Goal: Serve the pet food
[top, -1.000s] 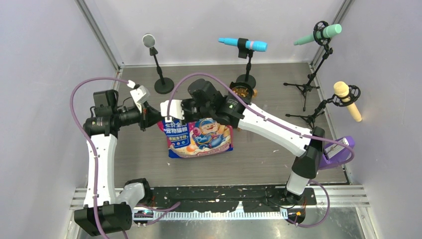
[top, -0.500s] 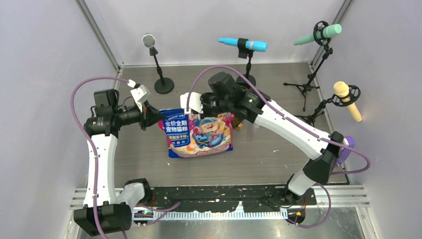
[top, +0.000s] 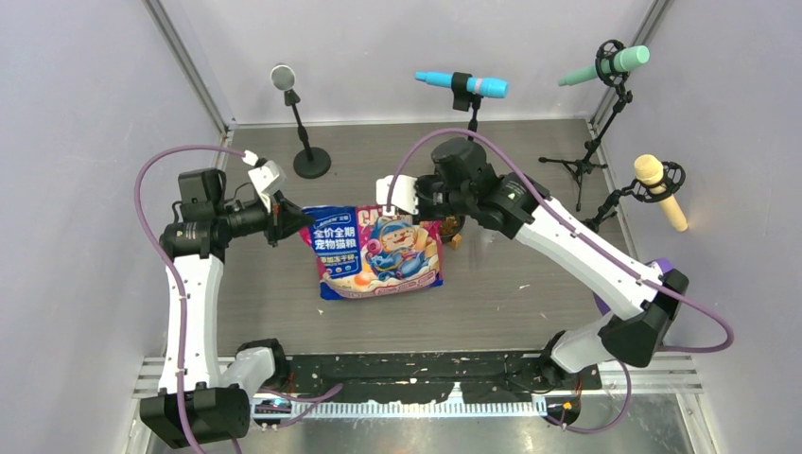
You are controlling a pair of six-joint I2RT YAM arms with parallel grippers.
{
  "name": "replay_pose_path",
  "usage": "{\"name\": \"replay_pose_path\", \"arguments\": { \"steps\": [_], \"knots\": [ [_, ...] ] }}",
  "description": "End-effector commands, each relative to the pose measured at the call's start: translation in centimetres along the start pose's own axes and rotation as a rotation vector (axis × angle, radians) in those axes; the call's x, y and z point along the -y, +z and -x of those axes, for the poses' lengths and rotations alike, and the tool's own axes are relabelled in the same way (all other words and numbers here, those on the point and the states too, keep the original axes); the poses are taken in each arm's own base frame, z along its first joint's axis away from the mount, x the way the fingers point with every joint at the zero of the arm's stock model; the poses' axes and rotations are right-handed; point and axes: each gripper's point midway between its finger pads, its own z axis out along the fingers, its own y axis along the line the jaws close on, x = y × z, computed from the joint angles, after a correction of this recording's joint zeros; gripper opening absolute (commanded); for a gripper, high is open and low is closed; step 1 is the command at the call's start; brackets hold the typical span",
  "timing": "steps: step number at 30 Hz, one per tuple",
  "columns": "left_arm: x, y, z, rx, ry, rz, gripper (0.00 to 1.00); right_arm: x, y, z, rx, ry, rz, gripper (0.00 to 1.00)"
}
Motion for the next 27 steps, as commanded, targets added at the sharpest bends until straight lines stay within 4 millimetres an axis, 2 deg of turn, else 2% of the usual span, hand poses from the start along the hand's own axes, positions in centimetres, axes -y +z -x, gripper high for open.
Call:
{"name": "replay_pose_path", "arguments": {
  "steps": [1, 7, 10, 21, 25, 27],
  "knots": [
    [-2.8, -1.3, -1.3, -0.078, 0.0, 0.16, 0.0, 4.3, -7.8, -10.4, -0.455, -0.001, -0.255, 0.05],
    [-2.8, -1.2, -1.2, -0.073, -0.001, 0.157, 0.0, 5.1, -10.4, -11.2, -0.494, -0.013, -0.324, 0.05],
    [-2.5, -1.1, -0.8, -0.052, 0.005, 0.135, 0.0, 5.3, -11.4, -11.0, -0.471, -0.007, -0.35, 0.05],
    [-1.9, -1.0, -0.1, -0.032, 0.013, 0.104, 0.0, 4.7, -13.6, -10.2, -0.381, 0.038, -0.385, 0.05],
    [-1.2, -0.8, 0.3, -0.01, -0.005, 0.066, 0.0, 5.2, -14.5, -10.1, -0.367, 0.044, -0.444, 0.05],
    [-1.2, -0.8, 0.4, -0.006, -0.016, 0.065, 0.2, 5.9, -14.8, -9.5, -0.341, 0.074, -0.487, 0.05]
  ]
}}
